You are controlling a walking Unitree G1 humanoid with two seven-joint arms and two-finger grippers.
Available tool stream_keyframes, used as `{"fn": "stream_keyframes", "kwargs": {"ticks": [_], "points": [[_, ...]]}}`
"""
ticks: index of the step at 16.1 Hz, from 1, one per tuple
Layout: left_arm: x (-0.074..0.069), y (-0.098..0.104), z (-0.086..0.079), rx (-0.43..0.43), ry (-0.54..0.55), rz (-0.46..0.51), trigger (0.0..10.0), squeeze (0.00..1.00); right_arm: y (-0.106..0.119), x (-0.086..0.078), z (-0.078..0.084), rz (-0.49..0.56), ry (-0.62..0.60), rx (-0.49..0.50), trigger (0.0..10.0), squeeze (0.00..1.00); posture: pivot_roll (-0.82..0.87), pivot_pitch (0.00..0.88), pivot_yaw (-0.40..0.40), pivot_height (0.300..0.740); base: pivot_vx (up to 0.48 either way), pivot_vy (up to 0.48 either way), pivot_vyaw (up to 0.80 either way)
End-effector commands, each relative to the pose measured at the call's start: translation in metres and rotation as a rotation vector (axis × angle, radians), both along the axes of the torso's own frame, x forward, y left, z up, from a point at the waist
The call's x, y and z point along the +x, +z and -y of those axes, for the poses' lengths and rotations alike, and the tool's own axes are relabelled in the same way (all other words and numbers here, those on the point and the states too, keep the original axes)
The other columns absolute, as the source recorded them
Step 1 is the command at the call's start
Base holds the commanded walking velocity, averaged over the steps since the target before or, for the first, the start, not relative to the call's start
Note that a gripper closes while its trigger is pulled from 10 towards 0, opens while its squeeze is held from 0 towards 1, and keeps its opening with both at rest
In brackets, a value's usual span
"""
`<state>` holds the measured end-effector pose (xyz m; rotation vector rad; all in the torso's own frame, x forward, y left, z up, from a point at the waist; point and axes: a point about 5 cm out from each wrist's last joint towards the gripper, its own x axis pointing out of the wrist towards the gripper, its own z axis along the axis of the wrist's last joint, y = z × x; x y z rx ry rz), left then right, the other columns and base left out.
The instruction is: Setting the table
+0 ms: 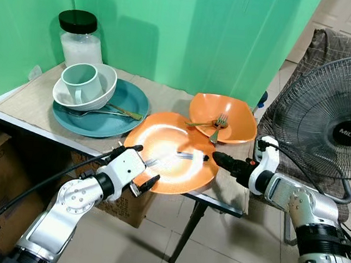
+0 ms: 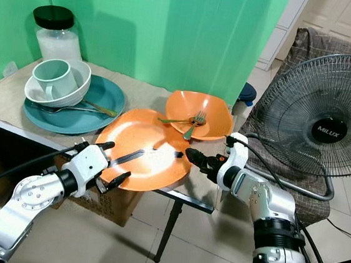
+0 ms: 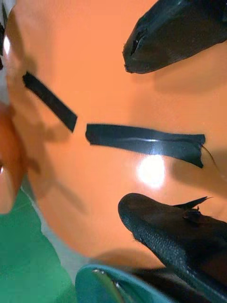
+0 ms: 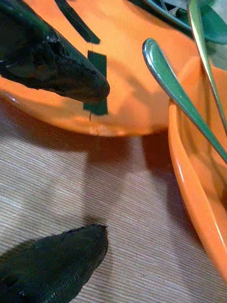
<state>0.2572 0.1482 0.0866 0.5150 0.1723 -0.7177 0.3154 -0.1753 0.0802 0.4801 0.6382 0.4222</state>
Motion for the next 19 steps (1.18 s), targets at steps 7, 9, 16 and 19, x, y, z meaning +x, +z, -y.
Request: {"fn": "stream_keyframes", "kwargs": {"ticks": [7, 9, 16, 19], "points": [[-0.006, -0.011, 0.001, 0.032, -0.008, -0.048, 10.0, 0.0, -0.008, 0.003, -0.004, -0.026, -0.017, -0.007, 10.0, 0.0, 0.0, 0.0, -0.126, 0.74, 0.0, 0.0, 0.0], [-0.006, -0.011, 0.001, 0.033, -0.009, -0.047, 10.0, 0.0, -0.013, 0.002, -0.008, -0.056, -0.028, 0.017, 10.0, 0.0, 0.0, 0.0, -0.126, 0.74, 0.0, 0.0, 0.0], [-0.003, -0.01, 0.001, 0.035, -0.01, -0.039, 10.0, 0.0, -0.012, 0.002, -0.03, -0.08, 0.038, 0.179, 10.0, 0.0, 0.01, 0.0, -0.127, 0.74, 0.0, 0.0, 0.0], [-0.003, -0.009, 0.001, 0.035, -0.009, -0.036, 10.0, 0.0, -0.002, -0.003, -0.036, -0.06, 0.117, 0.254, 10.0, 0.0, 0.01, 0.0, -0.128, 0.74, 0.0, 0.0, 0.0]]}}
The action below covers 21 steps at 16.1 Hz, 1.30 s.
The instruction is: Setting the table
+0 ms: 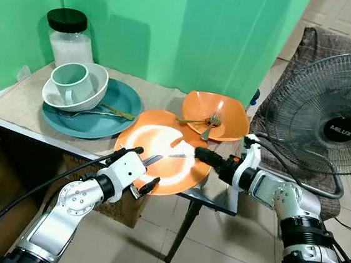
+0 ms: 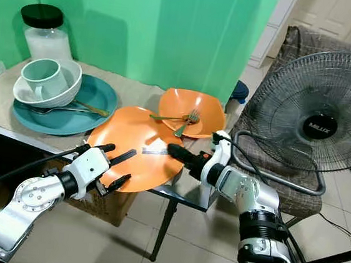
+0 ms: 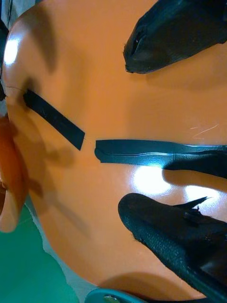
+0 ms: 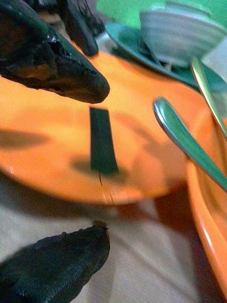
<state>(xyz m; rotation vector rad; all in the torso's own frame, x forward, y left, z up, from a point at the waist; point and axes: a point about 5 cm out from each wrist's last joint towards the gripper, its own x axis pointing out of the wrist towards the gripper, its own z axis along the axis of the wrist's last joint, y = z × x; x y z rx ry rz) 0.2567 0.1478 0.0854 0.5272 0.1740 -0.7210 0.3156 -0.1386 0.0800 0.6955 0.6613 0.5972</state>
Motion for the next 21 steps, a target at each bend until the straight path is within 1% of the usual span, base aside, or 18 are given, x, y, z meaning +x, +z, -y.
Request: {"fn": "stream_keyframes", "kwargs": {"ticks": [1, 3, 5, 6, 7, 8, 13, 21], "points": [[-0.0027, -0.0079, 0.0003, 0.023, -0.004, -0.037, 10.0, 0.0, -0.0003, -0.0033, 0.0004, -0.009, 0.016, 0.01, 10.0, 0.0, 0.01, 0.0, -0.129, 0.74, 0.0, 0.0, 0.0], [-0.0033, -0.0083, 0.0008, 0.022, -0.003, -0.037, 10.0, 0.0, 0.0072, -0.0032, 0.0027, 0.013, 0.032, 0.041, 10.0, 0.0, 0.0, 0.0, -0.131, 0.74, 0.0, 0.0, 0.0], [-0.0033, -0.0085, 0.0011, 0.021, -0.003, -0.036, 10.0, 0.0, 0.0072, -0.0038, 0.0026, 0.009, 0.038, 0.042, 10.0, 0.0, 0.0, 0.0, -0.133, 0.74, 0.0, 0.0, 0.0], [-0.0033, -0.0085, 0.0013, 0.021, -0.003, -0.035, 10.0, 0.0, 0.0065, -0.0048, 0.0013, 0.0, 0.045, 0.041, 7.1, 0.0, 0.0, 0.0, -0.134, 0.74, 0.0, 0.0, 0.0], [-0.0032, -0.0085, 0.0014, 0.02, -0.002, -0.034, 10.0, 0.0, 0.0059, -0.0056, 0.0004, -0.006, 0.052, 0.044, 1.5, 0.0, 0.0, 0.0, -0.135, 0.74, 0.0, 0.0, 0.0], [-0.0032, -0.0085, 0.0014, 0.02, -0.001, -0.034, 10.0, 0.0, 0.0055, -0.0065, -0.0002, -0.01, 0.057, 0.045, 0.0, 0.0, 0.0, 0.0, -0.135, 0.74, 0.0, 0.0, 0.0], [-0.003, -0.0078, 0.0006, 0.022, 0.001, -0.029, 10.0, 0.0, 0.0028, -0.0117, -0.0036, -0.011, 0.091, 0.039, 0.0, 0.0, 0.01, 0.0, -0.139, 0.74, 0.0, 0.0, 0.0], [-0.001, -0.0045, 0.0014, 0.019, 0.003, -0.012, 10.0, 0.0, 0.0029, -0.011, -0.0012, -0.003, 0.081, 0.042, 0.0, 0.0, 0.01, 0.0, -0.138, 0.74, 0.0, 0.0, 0.0]]}}
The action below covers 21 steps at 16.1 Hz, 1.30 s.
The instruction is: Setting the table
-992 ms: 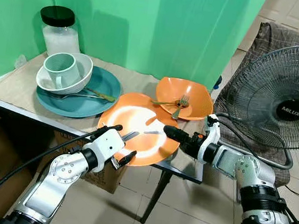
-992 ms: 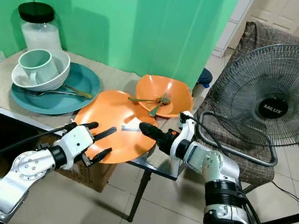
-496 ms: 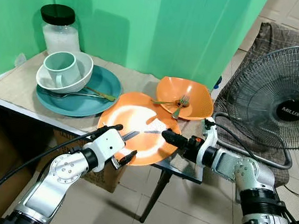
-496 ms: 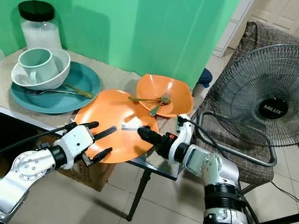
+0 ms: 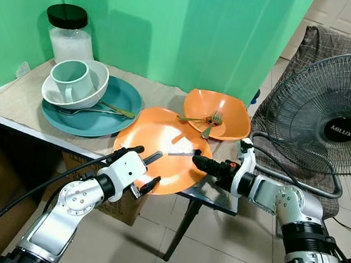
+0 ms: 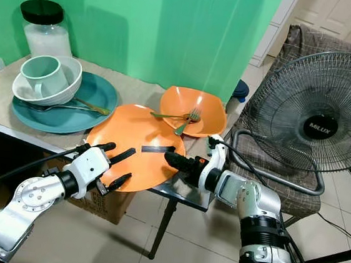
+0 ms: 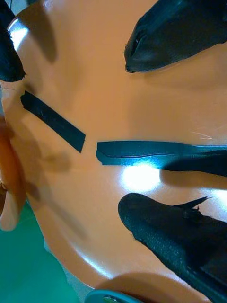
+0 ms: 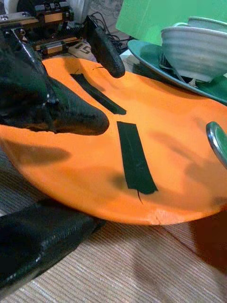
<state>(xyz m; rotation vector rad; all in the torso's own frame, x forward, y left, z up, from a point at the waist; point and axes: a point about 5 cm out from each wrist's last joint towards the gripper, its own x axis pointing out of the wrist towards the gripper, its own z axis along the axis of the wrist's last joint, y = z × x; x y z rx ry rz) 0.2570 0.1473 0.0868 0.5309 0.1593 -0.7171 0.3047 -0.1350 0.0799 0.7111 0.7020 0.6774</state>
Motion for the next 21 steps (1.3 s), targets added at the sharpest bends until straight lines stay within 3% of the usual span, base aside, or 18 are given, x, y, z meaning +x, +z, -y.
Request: {"fn": "stream_keyframes", "kwargs": {"ticks": [1, 9, 13, 17, 21], "points": [[-0.001, -0.003, 0.002, 0.016, 0.001, -0.018, 10.0, 0.0, 0.003, 0.0, 0.003, 0.018, -0.001, 0.006, 0.0, 0.0, 0.01, 0.0, -0.138, 0.74, 0.0, 0.0, 0.0], [0.006, 0.024, 0.009, -0.042, -0.014, 0.056, 10.0, 0.0, 0.002, -0.002, 0.006, 0.008, -0.01, -0.012, 0.0, 0.0, 0.02, 0.0, -0.137, 0.74, 0.0, 0.0, 0.0], [0.009, 0.045, 0.009, -0.165, 0.014, 0.086, 10.0, 0.0, 0.006, -0.014, 0.022, 0.038, 0.022, -0.051, 0.0, 0.0, 0.02, 0.0, -0.128, 0.74, 0.0, 0.0, 0.0], [0.009, 0.047, 0.003, -0.169, 0.031, 0.078, 10.0, 0.0, 0.005, -0.024, 0.036, 0.028, 0.008, -0.056, 0.0, 0.0, 0.02, 0.0, -0.112, 0.74, 0.0, 0.0, 0.0], [0.013, 0.057, 0.003, -0.235, 0.058, 0.091, 10.0, 0.0, 0.009, -0.033, 0.037, 0.045, 0.023, -0.024, 0.0, 0.0, 0.02, 0.0, -0.105, 0.74, 0.0, 0.0, 0.0]]}}
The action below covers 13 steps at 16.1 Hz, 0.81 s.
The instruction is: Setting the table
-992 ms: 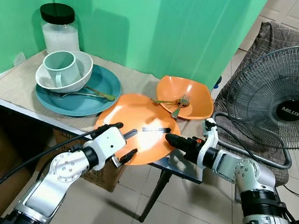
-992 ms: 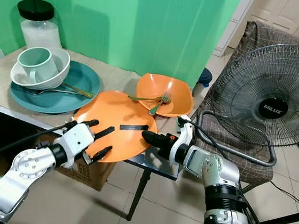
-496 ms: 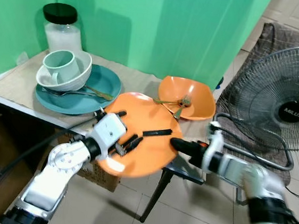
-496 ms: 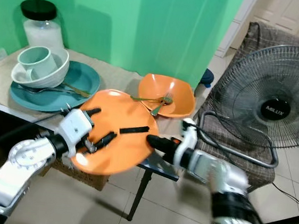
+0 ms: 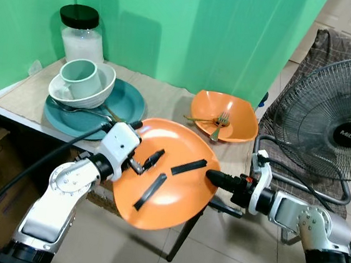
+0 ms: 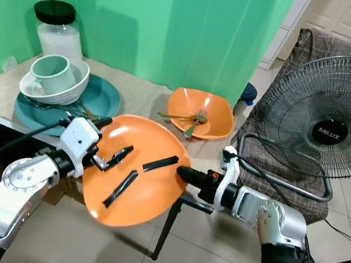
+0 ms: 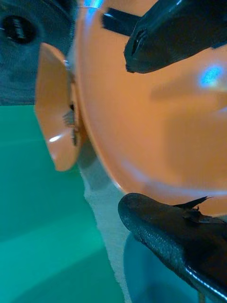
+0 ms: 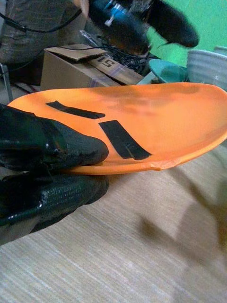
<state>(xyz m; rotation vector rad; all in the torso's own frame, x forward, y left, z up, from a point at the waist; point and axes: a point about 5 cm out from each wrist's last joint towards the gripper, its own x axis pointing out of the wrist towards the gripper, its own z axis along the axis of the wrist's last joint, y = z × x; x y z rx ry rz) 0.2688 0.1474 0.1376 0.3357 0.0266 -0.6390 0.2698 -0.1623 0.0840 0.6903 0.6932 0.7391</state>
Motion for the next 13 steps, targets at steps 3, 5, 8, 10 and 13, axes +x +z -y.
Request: {"fn": "stream_keyframes", "kwargs": {"ticks": [3, 5, 8, 10, 13], "points": [[0.006, 0.042, -0.004, -0.228, 0.028, 0.085, 10.0, 0.0, 0.019, -0.005, 0.004, 0.078, 0.006, 0.068, 0.0, 0.0, 0.03, 0.0, -0.109, 0.74, 0.0, 0.0, 0.0], [0.007, 0.06, -0.007, -0.259, 0.035, 0.131, 10.0, 0.0, 0.025, -0.007, 0.005, 0.104, -0.001, 0.083, 0.0, 0.0, 0.03, 0.0, -0.108, 0.74, 0.0, 0.0, 0.0], [0.006, 0.106, -0.022, -0.338, 0.063, 0.255, 10.0, 0.0, 0.055, -0.002, 0.014, 0.209, -0.102, 0.135, 0.0, 0.0, 0.04, 0.0, -0.103, 0.74, 0.0, 0.0, 0.0], [0.005, 0.114, -0.033, -0.305, 0.111, 0.273, 10.0, 0.0, 0.074, 0.001, 0.018, 0.273, -0.165, 0.169, 0.0, 0.0, 0.05, 0.0, -0.1, 0.74, 0.0, 0.0, 0.0], [0.004, 0.102, -0.04, -0.263, 0.164, 0.228, 10.0, 0.0, 0.088, 0.008, 0.025, 0.34, -0.273, 0.155, 0.0, 0.0, 0.05, 0.0, -0.098, 0.74, 0.0, 0.0, 0.0]]}}
